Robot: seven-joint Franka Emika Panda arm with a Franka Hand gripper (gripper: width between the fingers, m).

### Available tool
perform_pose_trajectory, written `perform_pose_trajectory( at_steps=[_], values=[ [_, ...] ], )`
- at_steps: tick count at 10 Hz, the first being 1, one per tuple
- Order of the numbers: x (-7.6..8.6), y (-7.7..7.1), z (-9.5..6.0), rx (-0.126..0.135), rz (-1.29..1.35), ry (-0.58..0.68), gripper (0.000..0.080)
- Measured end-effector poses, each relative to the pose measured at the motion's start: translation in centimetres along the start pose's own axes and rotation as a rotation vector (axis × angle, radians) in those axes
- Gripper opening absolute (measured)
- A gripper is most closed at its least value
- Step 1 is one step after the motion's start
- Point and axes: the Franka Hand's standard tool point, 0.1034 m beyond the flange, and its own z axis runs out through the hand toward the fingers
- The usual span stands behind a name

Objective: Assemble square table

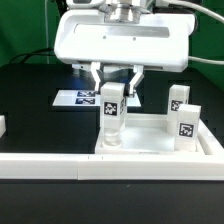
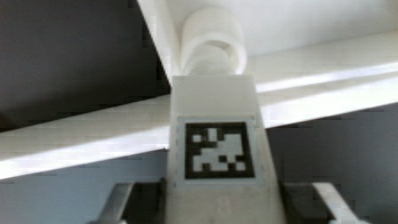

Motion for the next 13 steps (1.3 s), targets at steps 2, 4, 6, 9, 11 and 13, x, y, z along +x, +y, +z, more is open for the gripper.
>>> perform_pose_trajectory(
  at_steps=[2,4,6,9,11,13],
  values=[
    [0.1,-0.1,0.1,0.000,-0.003,0.008,0.0291],
    [0.0,-0.2,0.4,0.000,-0.011,0.025,0.0291],
    [-0.3,-0.3,0.7,-0.003,-0.016,0.027,0.0291],
    [-0.4,-0.4,1.3,-0.007,-0.027,0.043,0.0291],
    [-0.4,-0.4,1.3,-0.006,-0.033,0.052,0.0291],
    [-0.4,-0.4,1.3,-0.006,-0.041,0.052,0.0292]
  ],
)
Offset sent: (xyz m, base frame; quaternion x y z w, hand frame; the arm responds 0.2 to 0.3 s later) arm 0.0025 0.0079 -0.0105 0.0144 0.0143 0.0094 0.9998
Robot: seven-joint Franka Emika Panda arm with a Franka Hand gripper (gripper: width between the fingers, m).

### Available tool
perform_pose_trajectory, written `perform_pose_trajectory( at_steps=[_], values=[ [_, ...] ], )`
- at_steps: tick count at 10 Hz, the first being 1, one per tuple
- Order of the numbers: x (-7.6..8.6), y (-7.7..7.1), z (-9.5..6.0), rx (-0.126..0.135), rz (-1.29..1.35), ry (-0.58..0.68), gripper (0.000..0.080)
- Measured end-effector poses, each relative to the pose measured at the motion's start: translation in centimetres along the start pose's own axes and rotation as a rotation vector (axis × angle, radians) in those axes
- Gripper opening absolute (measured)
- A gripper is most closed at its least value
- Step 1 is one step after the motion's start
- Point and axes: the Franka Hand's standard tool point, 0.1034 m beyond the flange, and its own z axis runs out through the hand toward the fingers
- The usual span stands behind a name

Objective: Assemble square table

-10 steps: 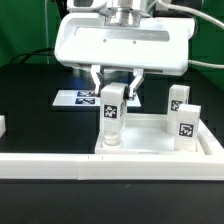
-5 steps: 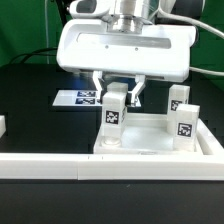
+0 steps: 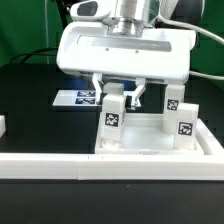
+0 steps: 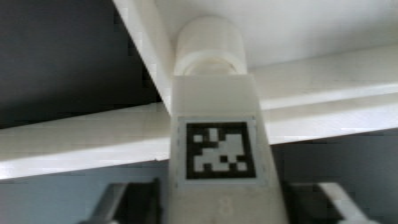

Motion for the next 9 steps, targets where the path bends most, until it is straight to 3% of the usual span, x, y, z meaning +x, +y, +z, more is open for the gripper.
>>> perform_pose_trajectory(
  at_steps=[2,9],
  values=[
    [0.00,0.00,0.00,0.000,-0.007,0.000,0.0605],
    [0.00,0.00,0.00,0.000,-0.019,0.000,0.0649]
  ],
)
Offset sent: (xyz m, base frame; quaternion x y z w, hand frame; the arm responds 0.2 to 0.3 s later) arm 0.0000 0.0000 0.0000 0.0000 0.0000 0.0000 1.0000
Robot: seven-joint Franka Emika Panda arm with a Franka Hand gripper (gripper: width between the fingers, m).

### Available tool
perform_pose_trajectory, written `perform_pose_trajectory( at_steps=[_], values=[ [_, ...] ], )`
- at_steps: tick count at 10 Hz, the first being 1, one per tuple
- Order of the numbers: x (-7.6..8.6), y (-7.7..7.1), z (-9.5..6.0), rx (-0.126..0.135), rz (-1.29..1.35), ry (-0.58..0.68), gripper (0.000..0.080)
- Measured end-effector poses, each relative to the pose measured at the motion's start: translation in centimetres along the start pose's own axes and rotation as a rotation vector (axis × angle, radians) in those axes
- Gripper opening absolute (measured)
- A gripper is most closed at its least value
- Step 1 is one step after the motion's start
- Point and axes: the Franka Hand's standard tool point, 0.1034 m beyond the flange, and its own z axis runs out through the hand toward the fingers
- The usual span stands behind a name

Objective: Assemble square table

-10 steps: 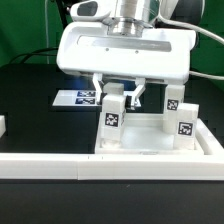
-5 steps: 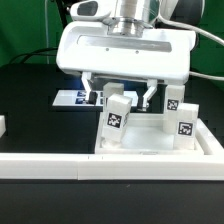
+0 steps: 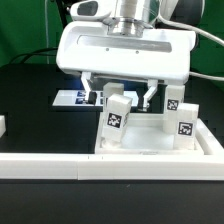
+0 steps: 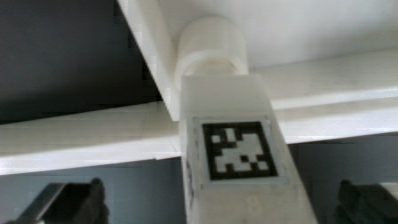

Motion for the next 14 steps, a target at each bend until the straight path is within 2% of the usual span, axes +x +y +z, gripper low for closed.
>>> perform_pose_trajectory(
  at_steps=[2,3,4,5,6,8,11,14],
  values=[
    [0.1,0.2,0.0,-0.002,-0.004,-0.006,0.0649],
    [0.3,0.9,0.3,-0.008,0.005,-0.096,0.0649],
    [1.7,1.9,0.1,-0.004,0.033,-0.165,0.0649],
    [2.8,2.0,0.0,0.002,0.062,-0.283,0.0649],
    [3.1,2.0,-0.2,0.003,0.084,-0.382,0.0649],
    [2.1,2.2,-0.6,-0.005,0.104,-0.582,0.0649],
    [2.3,1.2,-0.3,-0.008,0.122,-0.555,0.0649],
    [3.0,0.0,-0.8,-0.016,0.128,-0.539,0.0649]
  ],
)
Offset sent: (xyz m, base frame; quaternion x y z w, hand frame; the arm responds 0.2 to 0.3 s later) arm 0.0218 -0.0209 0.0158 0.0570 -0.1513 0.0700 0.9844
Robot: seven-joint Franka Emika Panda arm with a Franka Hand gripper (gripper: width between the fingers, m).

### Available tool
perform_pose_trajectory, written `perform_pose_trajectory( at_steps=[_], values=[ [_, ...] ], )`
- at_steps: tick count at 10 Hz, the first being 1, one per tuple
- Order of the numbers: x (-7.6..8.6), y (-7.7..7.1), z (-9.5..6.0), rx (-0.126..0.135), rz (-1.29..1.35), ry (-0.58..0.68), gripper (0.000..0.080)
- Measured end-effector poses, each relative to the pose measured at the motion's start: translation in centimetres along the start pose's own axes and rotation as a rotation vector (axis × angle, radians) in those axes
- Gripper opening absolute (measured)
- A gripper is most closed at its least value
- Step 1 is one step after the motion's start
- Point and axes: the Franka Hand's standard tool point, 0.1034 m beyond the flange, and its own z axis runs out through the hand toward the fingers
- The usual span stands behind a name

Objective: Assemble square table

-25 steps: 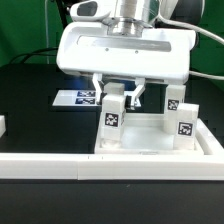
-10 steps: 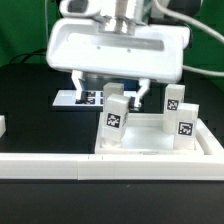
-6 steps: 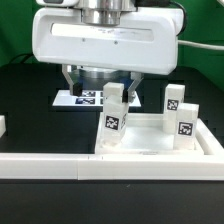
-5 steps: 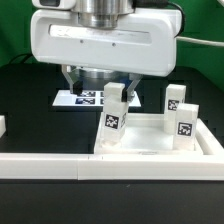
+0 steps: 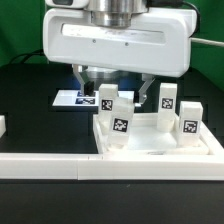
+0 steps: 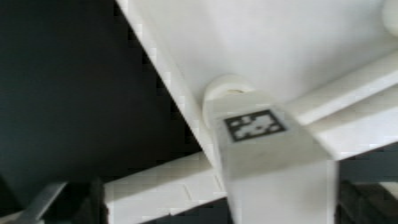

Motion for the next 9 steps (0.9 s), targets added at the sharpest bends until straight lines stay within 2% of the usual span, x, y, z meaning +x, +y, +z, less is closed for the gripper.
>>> perform_pose_trajectory(
  at_steps=[2,6,8,9],
  values=[
    [-0.1,-0.1,0.3,0.000,0.006,0.003,0.0649],
    [-0.7,-0.8,2.0,-0.010,0.012,-0.007,0.0649],
    [-0.6,-0.7,2.0,-0.010,0.037,-0.006,0.0649],
    [-0.6,-0.7,2.0,-0.010,0.063,-0.007,0.0527]
  ],
)
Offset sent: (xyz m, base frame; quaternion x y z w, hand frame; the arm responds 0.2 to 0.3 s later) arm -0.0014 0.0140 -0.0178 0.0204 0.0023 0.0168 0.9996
